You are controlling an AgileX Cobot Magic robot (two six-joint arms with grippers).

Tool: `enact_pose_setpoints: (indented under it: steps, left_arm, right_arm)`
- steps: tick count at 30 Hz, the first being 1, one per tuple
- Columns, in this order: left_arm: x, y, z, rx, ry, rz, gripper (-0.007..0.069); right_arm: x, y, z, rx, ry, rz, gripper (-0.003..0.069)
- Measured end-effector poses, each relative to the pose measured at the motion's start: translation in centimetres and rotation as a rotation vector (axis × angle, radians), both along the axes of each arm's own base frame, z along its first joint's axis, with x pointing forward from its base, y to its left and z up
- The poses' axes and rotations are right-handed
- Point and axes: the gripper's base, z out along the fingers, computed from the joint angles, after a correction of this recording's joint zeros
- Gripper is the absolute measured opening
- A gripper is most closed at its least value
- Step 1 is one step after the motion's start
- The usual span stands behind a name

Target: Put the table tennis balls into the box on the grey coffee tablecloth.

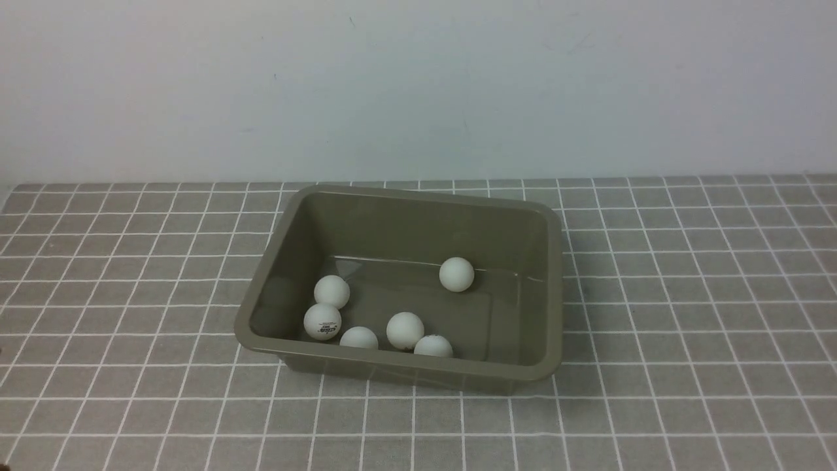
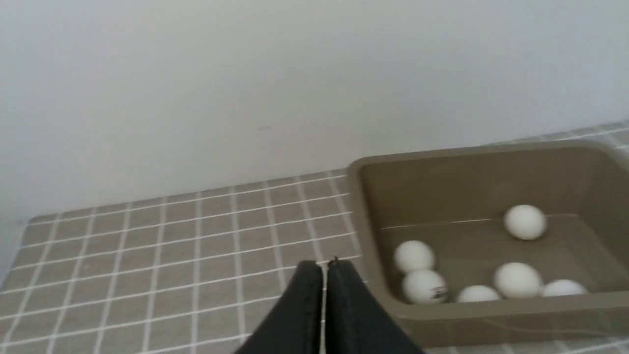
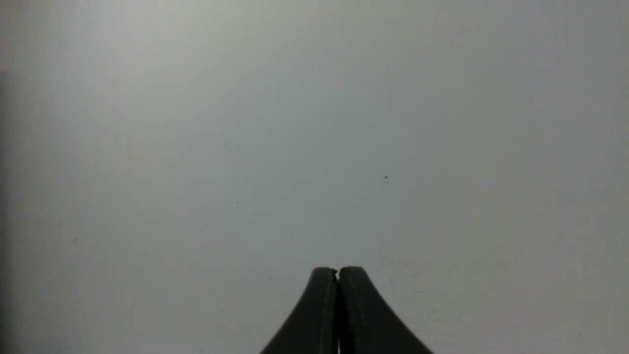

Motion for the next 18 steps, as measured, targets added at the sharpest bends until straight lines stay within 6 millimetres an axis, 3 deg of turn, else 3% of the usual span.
enact_pose_setpoints:
  steps: [1,4,5,8,10,18]
  left_arm:
    - [-0.1,0.1,-0.9,0.007,-0.011,0.012,-0.0005]
    - [-0.3,0.4,-6.6,0.049,0.014,0.038,-0.0005]
    - [-0.3,0.4,-6.5,0.051,0.009,0.038,-0.0005]
    - [-0.7,0.5,-10.3,0.058,0.066,0.038,-0.0005]
    - [-1.0,0.5,-11.1,0.061,0.111,0.034,-0.0005]
    - [-1.0,0.5,-11.1,0.057,0.109,0.035,-0.0005]
  right_arm:
    - [0.0,0.0,0.0,0.0,0.0,0.0,-0.0015]
    - [0.0,0.0,0.0,0.0,0.0,0.0,-0.0015]
    - [0.0,0.0,0.0,0.0,0.0,0.0,-0.0015]
    - [0.0,0.0,0.0,0.0,0.0,0.0,-0.0015]
    - [0.0,0.0,0.0,0.0,0.001,0.0,-0.0015]
    - [0.0,0.0,0.0,0.0,0.002,-0.001,-0.0015]
